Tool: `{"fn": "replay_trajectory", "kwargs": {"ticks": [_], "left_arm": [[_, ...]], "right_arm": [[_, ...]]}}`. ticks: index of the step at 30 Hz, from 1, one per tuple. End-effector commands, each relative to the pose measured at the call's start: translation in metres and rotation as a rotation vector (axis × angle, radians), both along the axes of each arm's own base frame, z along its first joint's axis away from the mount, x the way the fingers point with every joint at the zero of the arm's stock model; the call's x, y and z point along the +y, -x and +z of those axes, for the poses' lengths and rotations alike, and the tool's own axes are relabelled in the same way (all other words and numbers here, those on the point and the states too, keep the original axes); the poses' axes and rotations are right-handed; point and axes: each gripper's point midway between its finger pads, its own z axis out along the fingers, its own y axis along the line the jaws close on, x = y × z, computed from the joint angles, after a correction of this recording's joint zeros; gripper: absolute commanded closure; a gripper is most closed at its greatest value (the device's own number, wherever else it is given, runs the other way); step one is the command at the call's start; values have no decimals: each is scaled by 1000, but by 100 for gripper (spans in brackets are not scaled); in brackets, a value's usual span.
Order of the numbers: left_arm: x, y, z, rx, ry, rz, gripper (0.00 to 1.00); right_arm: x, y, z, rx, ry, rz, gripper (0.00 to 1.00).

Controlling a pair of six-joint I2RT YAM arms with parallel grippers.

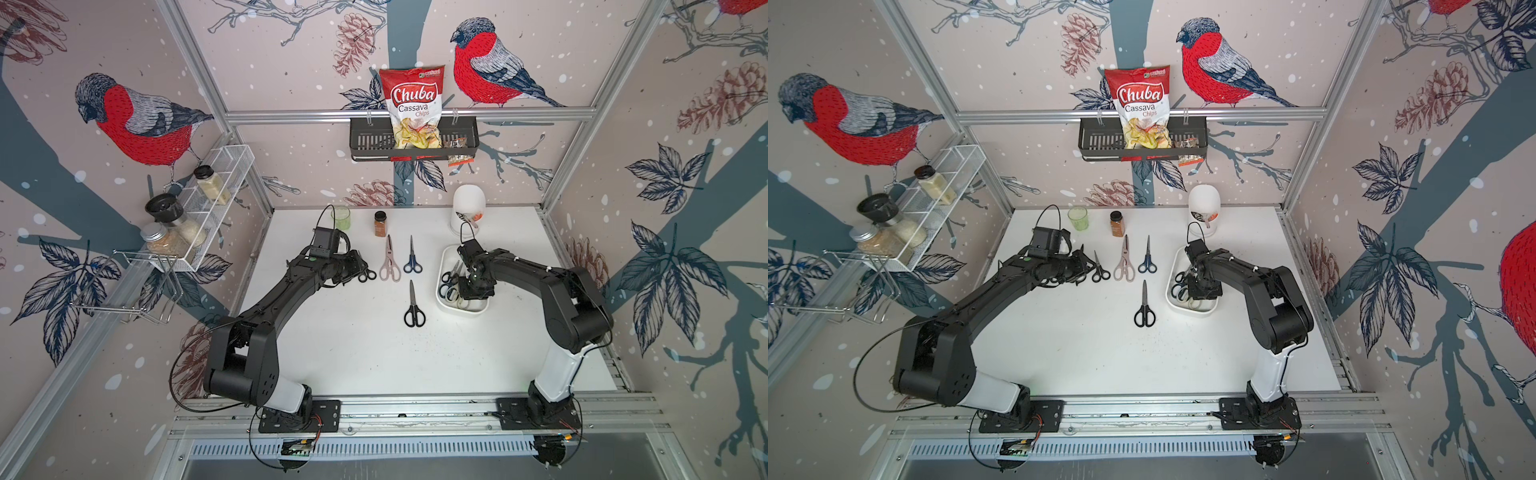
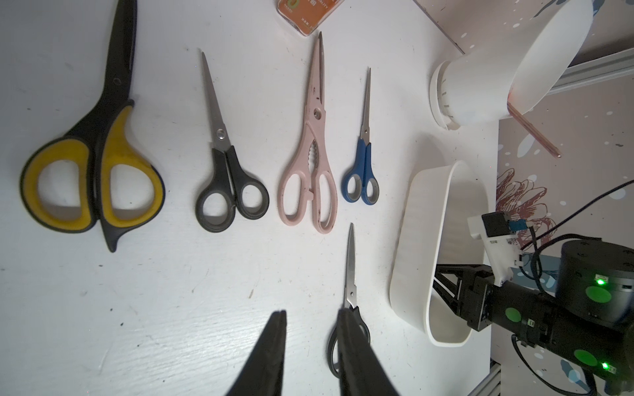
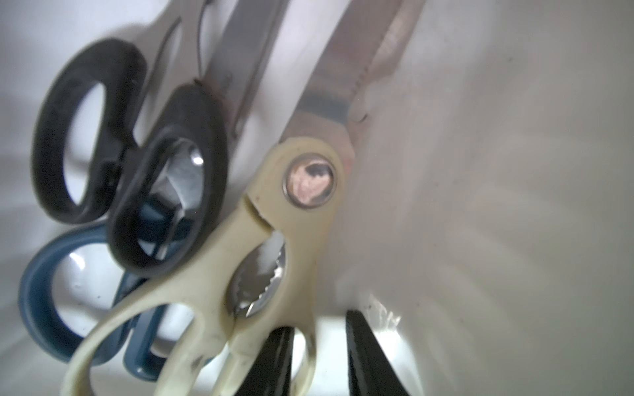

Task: Take the scissors out of the storage box
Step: Pick up the scissors from the storage box.

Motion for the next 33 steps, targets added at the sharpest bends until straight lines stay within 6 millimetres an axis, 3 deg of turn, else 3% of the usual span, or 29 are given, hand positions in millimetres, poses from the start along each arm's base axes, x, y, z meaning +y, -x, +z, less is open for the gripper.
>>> {"fn": "replay_trajectory", "kwargs": {"ticks": [1, 6, 10, 18, 33], "left_arm": [[2, -1, 4, -22, -12, 2, 69], [3, 1, 3, -22, -22, -4, 69], [3, 1, 3, -24, -25, -10, 69], [2, 2, 3, -26, -26, -20, 69], [-3, 4, 5, -44, -9, -58, 68]], "right_arm": [[-3, 6, -15, 26, 23, 6, 69], [-3, 8, -18, 31, 22, 14, 82], [-4, 9, -19, 38, 36, 19, 99], [-3, 6, -8, 20, 46, 17, 100], [1, -9, 52, -89, 29, -10, 100]]}}
